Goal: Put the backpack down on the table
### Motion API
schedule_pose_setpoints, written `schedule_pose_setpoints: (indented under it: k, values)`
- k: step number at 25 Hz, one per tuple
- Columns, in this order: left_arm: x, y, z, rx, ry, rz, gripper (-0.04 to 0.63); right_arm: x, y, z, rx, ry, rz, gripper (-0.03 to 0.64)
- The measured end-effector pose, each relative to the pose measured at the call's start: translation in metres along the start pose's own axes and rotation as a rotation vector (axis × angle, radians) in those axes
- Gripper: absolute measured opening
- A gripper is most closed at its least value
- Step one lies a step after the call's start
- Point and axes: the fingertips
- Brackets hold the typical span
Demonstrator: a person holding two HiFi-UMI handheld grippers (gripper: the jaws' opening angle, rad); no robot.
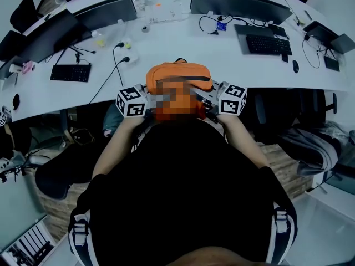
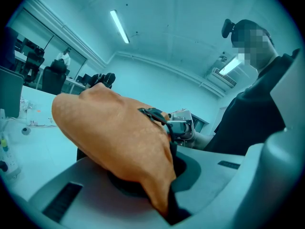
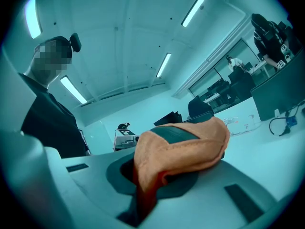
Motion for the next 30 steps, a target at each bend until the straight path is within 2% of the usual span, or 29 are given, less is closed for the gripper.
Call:
schedule_pose_setpoints:
  k: [13, 30]
  values:
    - [0.029, 0.025, -0.032, -0.001, 0.011, -0.013, 0.052, -0.012, 0.026, 0.042, 0.003, -0.008, 0.004, 0.051]
    - [0.055, 0.042, -0.076, -0.023, 0.084, -0.003, 0.052, -0.013, 0.045, 0.093, -0.005, 0.030, -0.031, 0.050]
Point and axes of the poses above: the fingertips, and each gripper's own axes: x forward along the fingers, z to its right, y out of its top, and after that the axes turned 2 degrees about -z, right-handed
